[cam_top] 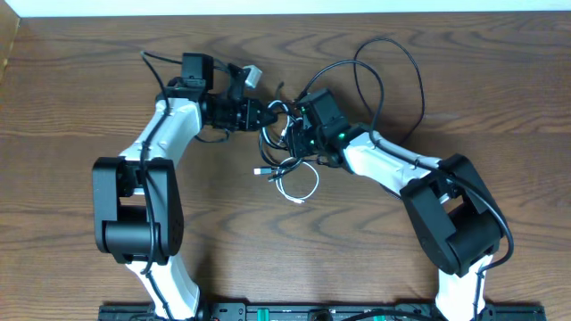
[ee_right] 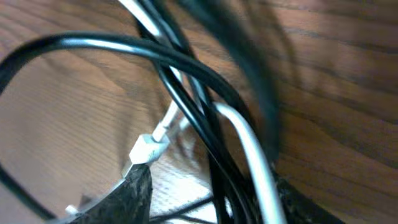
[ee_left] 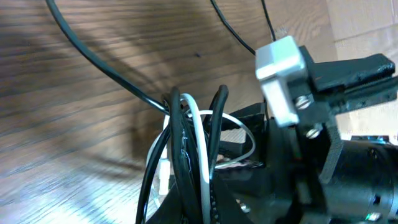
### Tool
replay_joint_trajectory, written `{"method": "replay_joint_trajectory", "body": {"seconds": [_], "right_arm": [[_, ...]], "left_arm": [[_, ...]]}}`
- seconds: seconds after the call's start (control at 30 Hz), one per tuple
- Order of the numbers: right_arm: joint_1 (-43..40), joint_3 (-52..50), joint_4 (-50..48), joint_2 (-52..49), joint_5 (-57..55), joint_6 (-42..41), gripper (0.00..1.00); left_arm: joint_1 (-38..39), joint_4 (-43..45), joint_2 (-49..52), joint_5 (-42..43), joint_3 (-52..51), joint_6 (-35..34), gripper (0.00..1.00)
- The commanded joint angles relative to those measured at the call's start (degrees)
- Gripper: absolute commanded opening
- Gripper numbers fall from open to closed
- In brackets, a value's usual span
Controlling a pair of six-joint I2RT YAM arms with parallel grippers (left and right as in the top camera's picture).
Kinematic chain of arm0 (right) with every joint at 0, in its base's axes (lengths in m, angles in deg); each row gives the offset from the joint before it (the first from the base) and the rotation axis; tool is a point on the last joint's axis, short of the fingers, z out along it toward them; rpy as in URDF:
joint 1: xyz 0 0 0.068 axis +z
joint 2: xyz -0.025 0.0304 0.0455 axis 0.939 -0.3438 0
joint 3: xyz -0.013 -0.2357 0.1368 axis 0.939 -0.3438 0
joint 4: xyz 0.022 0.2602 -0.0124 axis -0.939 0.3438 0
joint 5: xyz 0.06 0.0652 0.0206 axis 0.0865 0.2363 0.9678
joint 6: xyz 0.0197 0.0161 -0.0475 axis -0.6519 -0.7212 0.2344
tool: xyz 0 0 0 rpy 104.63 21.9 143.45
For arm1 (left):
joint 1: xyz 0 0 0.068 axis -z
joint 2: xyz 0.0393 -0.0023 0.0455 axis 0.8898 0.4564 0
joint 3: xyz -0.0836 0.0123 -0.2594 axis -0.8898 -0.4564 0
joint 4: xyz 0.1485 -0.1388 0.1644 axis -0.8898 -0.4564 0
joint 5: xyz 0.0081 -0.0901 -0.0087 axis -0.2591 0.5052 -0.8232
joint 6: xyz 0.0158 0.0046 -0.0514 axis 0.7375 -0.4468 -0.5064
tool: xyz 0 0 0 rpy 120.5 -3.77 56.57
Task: Untangle cables
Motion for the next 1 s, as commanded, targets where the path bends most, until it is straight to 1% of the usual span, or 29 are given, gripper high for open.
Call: {"method": "replay_joint_trajectory", "body": {"seconds": [0.0, 0.1, 0.23, 0.33, 0.4, 0.43, 0.5, 0.57, 0.73, 0.83, 0.87, 0.9, 0.97], "right_arm": [[1.49, 0.07, -0.07, -1.07, -9.60, 0.15, 0.46], [1.68, 0.07, -0.15, -2.95, -10.95, 0.13, 0.44], [1.62, 0.07, -0.17, -6.27, -10.93, 0.15, 0.41], [1.55, 0.07, -0.17, -7.06, -10.91, 0.15, 0.41], [1.51, 0.09, -0.52, -7.04, -10.88, 0.15, 0.42], [1.51, 0.09, -0.74, -7.04, -10.88, 0.15, 0.42], [1.51, 0.09, -0.72, -7.04, -10.84, 0.15, 0.43], [1.53, 0.09, -0.70, -7.04, -10.82, 0.15, 0.44], [1.51, 0.09, -0.59, -7.06, -10.58, 0.15, 0.45], [1.51, 0.09, -0.61, -7.06, -10.36, 0.15, 0.49], [1.51, 0.09, -0.61, -7.04, -10.16, 0.15, 0.52], [1.51, 0.09, -0.55, -7.04, -9.68, 0.17, 0.56], [1.51, 0.09, -0.59, -7.04, -8.28, 0.11, 0.57]], "left_arm": [[0.39, 0.04, -1.18, -1.11, -0.24, 0.72, 0.08], [0.39, 0.04, -1.18, -6.21, -0.24, -1.75, 0.08], [0.42, -0.44, -1.18, -18.43, -0.24, -6.93, 0.08], [0.44, -1.46, -1.18, -27.71, -0.24, -9.49, 0.08], [0.44, -1.86, -1.18, -32.33, -0.24, -10.47, 0.08], [0.44, -2.12, -1.18, -34.38, -0.24, -10.47, 0.17], [0.44, -2.49, -1.18, -36.76, -0.24, -10.47, 0.30], [0.46, -2.56, -1.18, -37.13, -0.24, -10.45, 0.35], [0.72, -2.51, -0.59, -37.11, -0.24, -10.45, 0.36], [1.40, -2.49, -0.26, -37.11, -0.24, -10.45, 0.44], [1.66, -2.45, -0.20, -37.13, -0.24, -10.45, 0.46], [1.99, -2.34, -0.20, -37.16, -0.24, -10.45, 0.51], [2.78, -2.29, -0.20, -37.59, -0.24, -10.47, 0.57]]}}
